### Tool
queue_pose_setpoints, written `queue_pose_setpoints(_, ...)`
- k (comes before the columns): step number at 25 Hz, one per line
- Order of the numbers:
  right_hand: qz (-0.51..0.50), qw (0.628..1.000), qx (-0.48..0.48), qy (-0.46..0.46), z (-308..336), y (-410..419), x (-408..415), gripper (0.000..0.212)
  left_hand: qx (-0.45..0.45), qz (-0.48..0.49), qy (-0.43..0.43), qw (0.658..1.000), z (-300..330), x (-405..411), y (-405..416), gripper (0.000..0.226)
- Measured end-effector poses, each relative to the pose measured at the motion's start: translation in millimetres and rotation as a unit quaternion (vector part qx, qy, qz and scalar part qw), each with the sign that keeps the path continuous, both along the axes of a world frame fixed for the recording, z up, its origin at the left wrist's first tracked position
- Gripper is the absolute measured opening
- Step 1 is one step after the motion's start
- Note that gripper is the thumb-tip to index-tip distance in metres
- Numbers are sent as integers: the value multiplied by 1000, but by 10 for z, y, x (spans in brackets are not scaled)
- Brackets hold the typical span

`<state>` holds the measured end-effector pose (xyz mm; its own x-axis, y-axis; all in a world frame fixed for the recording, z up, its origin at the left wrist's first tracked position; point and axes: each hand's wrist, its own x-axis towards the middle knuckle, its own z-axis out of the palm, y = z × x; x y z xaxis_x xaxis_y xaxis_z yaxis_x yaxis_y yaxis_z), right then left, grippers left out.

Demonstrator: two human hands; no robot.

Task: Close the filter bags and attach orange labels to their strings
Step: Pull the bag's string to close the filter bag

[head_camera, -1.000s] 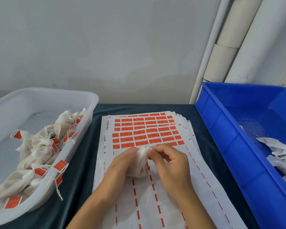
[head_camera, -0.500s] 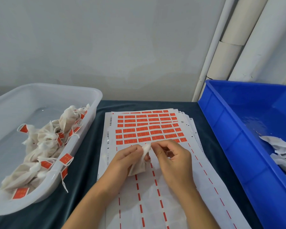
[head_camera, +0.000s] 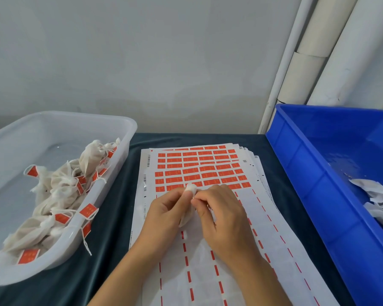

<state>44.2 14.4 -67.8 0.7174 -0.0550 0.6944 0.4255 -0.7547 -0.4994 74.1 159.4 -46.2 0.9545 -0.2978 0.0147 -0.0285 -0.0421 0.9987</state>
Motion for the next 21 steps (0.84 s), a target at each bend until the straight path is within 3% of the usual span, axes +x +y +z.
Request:
queue_pose_setpoints(3,-1,1000,12,-15,27,-11,11,19,56,-43,-50,996,-64,7,0,29)
queue_pose_setpoints(6,35,995,73,50,57,-11,10,21,97,-87,-91,987,-82,-12,6,20)
queue_pose_setpoints(14,20,986,136,94,79,-12,-8,16,143,23,-122,982,-149,-2,-34,16)
queue_pose_setpoints(21,30,946,266,185,111,-82,-1,12,186,68,-160,967,-172,-76,-103,13)
